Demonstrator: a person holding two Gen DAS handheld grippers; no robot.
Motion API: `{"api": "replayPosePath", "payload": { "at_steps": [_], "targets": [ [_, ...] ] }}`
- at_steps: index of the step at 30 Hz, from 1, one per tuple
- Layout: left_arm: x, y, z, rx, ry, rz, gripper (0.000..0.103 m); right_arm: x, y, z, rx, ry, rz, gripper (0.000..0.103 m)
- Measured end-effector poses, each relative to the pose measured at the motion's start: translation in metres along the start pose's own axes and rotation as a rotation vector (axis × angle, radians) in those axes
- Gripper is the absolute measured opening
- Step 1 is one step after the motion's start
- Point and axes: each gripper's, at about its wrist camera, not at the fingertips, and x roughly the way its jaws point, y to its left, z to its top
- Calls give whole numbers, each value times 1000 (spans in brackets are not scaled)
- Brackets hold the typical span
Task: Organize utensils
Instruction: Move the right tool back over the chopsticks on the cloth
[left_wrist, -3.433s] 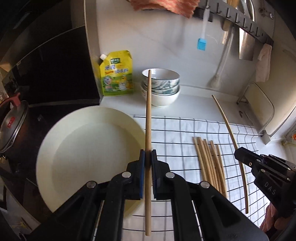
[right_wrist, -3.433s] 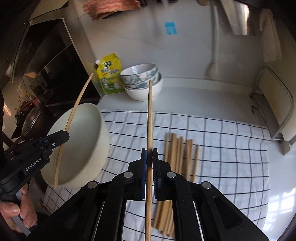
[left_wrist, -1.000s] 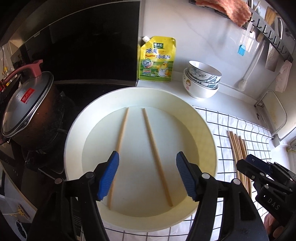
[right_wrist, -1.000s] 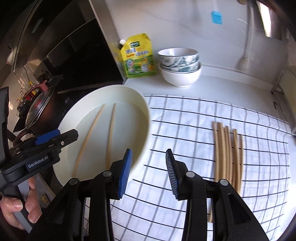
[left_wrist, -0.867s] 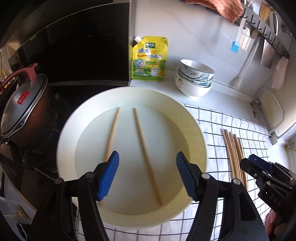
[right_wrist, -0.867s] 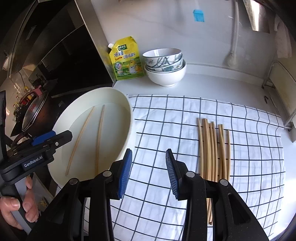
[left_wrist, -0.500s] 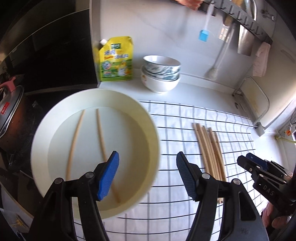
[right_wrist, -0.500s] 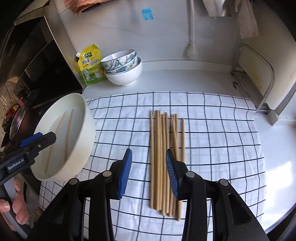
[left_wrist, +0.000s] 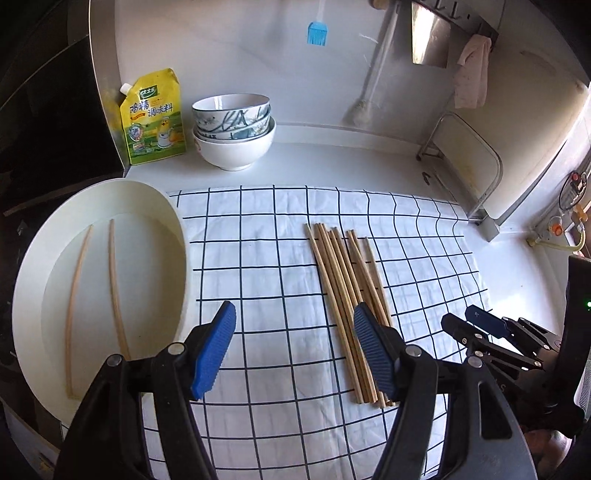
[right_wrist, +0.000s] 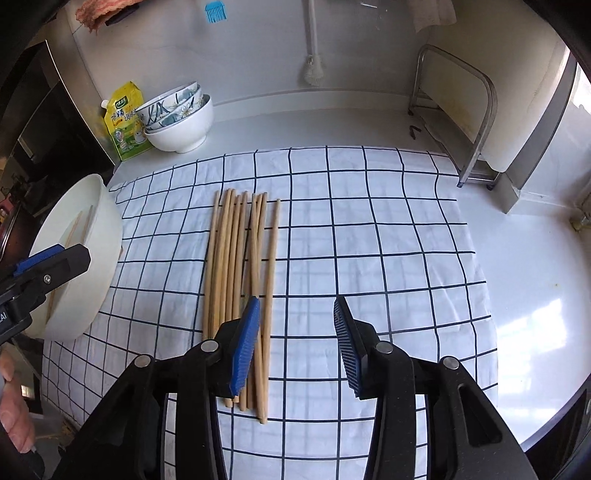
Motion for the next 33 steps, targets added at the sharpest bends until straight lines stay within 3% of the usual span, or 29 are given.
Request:
{"api": "replayPosePath", "payload": {
  "at_steps": [12, 33],
  "targets": [
    [31, -11, -14, 15, 72, 35, 70, 39, -6, -13, -25, 79, 28, 46],
    [67, -8, -27, -34, 151, 58, 71, 73, 5, -9, -66, 101, 26, 47]
  ]
}}
